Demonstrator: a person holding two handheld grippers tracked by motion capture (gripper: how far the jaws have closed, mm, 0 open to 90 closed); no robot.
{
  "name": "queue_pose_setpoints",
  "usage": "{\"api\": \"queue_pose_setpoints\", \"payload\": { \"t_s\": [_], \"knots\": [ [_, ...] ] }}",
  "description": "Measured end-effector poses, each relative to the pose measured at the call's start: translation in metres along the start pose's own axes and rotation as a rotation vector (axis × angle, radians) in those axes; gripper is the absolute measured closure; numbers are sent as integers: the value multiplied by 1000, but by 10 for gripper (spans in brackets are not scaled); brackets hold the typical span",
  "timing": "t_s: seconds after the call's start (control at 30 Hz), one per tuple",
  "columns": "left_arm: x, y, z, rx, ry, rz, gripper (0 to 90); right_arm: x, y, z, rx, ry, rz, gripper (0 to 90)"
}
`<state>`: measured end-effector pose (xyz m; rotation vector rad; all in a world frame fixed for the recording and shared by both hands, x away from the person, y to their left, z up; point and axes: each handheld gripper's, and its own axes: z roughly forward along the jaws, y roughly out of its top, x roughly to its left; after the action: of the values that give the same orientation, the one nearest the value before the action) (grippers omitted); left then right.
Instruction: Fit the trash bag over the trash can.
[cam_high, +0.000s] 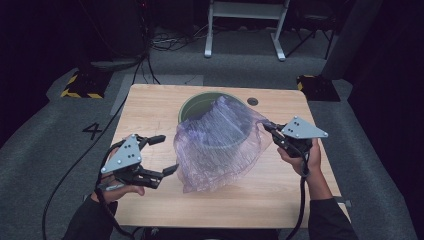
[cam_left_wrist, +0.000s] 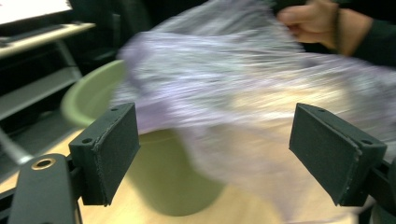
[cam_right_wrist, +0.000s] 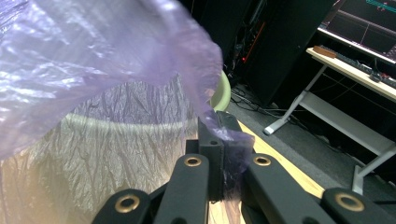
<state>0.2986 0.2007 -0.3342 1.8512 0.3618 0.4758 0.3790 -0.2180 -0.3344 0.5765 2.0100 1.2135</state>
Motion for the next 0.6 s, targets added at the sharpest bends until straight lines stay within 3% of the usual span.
{"api": "queue_pose_setpoints", "payload": {
  "t_s": [0.1,0.23,0.33,0.37,0.43,0.6],
  "knots": [
    [-15,6,7,-5,-52,25,149,1,1,1,6,-4,-8,897],
    [-35,10,25,28,-91,79,147,2,1,1,7,-2,-13,890],
    [-41,7,43,74,-39,115,157,3,1,0,6,1,-9,890],
    [-40,6,46,94,2,123,193,3,0,0,7,3,-9,890],
    [-34,4,52,118,70,108,352,3,0,-1,8,4,-10,890],
    [-8,1,49,82,124,76,669,3,0,-3,5,8,-12,888]
  ]
}}
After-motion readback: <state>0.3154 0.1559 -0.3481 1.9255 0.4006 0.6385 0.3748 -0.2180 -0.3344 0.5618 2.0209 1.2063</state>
